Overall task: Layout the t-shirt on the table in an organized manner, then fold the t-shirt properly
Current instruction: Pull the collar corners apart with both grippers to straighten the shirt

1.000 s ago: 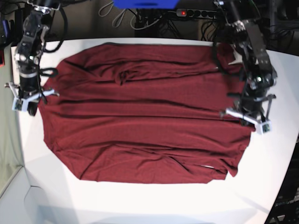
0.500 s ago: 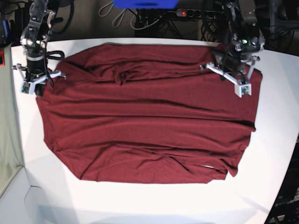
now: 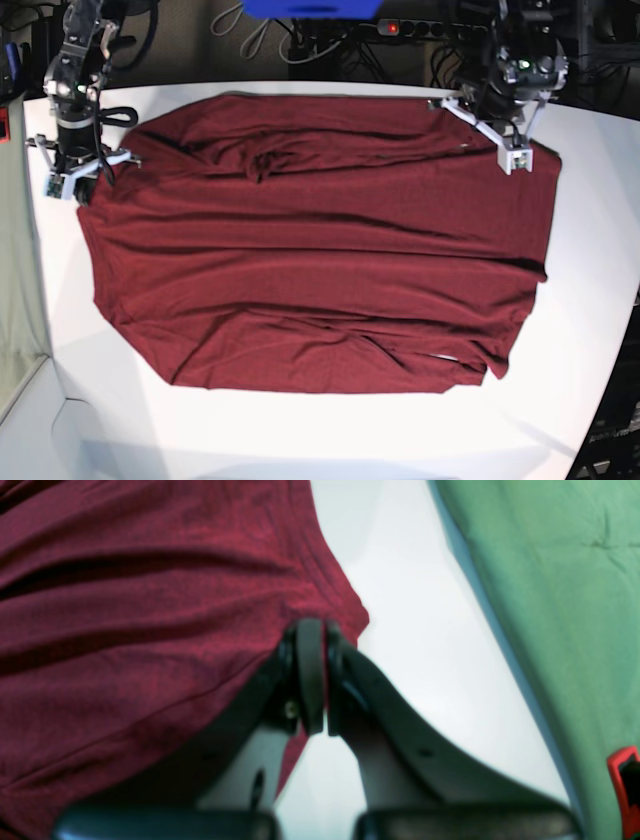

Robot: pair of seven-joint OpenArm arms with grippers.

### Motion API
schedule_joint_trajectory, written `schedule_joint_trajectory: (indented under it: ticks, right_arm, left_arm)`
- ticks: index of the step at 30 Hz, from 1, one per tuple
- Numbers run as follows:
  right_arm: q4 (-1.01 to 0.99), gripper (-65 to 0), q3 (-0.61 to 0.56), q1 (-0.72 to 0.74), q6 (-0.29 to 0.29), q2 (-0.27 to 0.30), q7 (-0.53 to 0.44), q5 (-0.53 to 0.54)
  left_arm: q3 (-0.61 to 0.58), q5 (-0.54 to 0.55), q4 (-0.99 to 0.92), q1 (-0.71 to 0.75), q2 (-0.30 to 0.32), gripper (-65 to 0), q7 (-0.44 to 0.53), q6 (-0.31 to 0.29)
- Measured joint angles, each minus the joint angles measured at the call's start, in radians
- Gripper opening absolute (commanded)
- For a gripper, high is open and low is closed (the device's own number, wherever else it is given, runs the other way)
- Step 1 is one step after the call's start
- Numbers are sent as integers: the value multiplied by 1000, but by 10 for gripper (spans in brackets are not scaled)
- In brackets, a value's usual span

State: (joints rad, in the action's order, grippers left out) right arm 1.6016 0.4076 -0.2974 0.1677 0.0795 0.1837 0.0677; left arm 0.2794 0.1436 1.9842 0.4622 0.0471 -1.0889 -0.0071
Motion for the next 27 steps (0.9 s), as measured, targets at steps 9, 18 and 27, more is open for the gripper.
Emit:
schedule_joint_trajectory:
  ticks: [9, 18, 27]
  right_arm:
    - [-1, -650, -1, 0, 0, -5, 0, 0]
    - [-11, -650, -4, -14, 0, -50, -2, 0]
    - [-12, -650, -5, -21, 1, -59, 0, 0]
  left_arm:
    - [3, -3, -3, -7, 57, -645, 5, 0]
    - [5, 1, -117, -25, 129, -645, 14, 0]
    - [148, 4, -138, -25, 161, -645, 55, -1]
